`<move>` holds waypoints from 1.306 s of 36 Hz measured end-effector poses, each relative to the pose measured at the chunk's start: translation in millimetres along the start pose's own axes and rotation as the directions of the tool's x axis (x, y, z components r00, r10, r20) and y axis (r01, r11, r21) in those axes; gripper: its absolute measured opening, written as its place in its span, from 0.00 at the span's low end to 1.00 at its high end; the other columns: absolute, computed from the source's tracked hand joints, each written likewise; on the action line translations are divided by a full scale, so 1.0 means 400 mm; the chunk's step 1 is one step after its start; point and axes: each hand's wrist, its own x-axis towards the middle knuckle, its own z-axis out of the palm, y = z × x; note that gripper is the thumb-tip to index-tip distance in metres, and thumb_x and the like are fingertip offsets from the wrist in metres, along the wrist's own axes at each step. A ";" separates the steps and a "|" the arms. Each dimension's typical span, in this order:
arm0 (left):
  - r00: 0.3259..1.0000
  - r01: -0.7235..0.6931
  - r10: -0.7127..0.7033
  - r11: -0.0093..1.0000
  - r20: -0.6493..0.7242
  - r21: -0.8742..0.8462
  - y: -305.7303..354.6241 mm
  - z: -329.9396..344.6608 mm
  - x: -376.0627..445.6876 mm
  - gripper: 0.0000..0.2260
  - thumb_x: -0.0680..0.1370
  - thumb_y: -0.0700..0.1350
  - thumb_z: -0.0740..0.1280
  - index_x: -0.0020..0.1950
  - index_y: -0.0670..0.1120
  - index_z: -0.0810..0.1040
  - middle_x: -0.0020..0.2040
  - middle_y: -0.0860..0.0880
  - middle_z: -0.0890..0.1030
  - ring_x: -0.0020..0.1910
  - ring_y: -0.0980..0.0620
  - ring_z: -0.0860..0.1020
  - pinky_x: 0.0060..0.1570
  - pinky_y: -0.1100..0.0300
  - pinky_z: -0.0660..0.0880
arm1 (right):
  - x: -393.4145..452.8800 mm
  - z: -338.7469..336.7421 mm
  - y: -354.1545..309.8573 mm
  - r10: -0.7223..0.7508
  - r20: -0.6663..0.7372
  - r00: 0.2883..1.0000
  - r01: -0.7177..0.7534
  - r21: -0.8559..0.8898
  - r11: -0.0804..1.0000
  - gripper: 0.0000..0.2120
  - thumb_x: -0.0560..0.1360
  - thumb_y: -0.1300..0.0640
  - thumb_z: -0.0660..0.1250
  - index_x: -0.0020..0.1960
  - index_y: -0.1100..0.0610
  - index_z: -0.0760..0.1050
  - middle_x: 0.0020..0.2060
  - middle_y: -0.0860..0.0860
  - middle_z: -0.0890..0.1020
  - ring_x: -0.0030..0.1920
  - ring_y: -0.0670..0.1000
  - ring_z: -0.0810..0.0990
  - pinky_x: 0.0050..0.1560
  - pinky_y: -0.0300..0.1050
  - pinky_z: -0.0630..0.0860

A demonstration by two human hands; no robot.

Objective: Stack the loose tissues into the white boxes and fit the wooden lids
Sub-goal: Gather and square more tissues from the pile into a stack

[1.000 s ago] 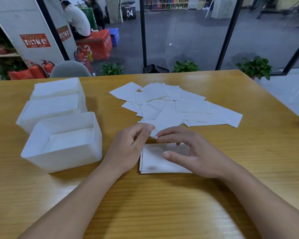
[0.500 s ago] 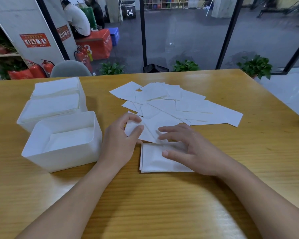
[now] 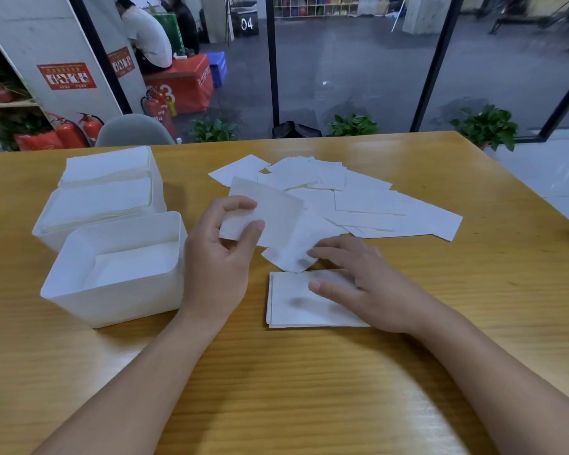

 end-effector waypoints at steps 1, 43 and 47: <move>1.000 0.017 -0.016 0.999 0.019 -0.045 -0.003 0.002 -0.001 0.10 0.83 0.46 0.76 0.61 0.57 0.82 0.55 0.54 0.86 0.51 0.49 0.86 0.43 0.56 0.82 | 0.000 0.001 0.000 0.004 -0.026 1.000 -0.003 0.035 0.999 0.33 0.79 0.24 0.62 0.79 0.37 0.69 0.75 0.32 0.68 0.79 0.35 0.60 0.80 0.50 0.63; 0.785 0.051 -0.215 0.957 0.582 0.284 -0.054 -0.001 -0.017 0.09 0.85 0.53 0.71 0.64 0.64 0.80 0.33 0.55 0.77 0.30 0.59 0.73 0.43 0.69 0.74 | 0.002 -0.033 0.056 0.113 -0.078 0.991 -0.095 0.207 0.974 0.07 0.79 0.53 0.73 0.53 0.41 0.79 0.29 0.45 0.76 0.29 0.44 0.69 0.30 0.38 0.66; 0.814 0.027 -0.222 0.937 0.536 0.348 -0.054 0.000 -0.018 0.06 0.84 0.54 0.71 0.62 0.61 0.81 0.33 0.54 0.78 0.32 0.56 0.76 0.43 0.64 0.76 | -0.002 -0.034 0.055 0.102 -0.064 0.993 -0.089 0.180 0.980 0.08 0.79 0.54 0.73 0.52 0.41 0.80 0.29 0.44 0.75 0.29 0.44 0.70 0.30 0.38 0.67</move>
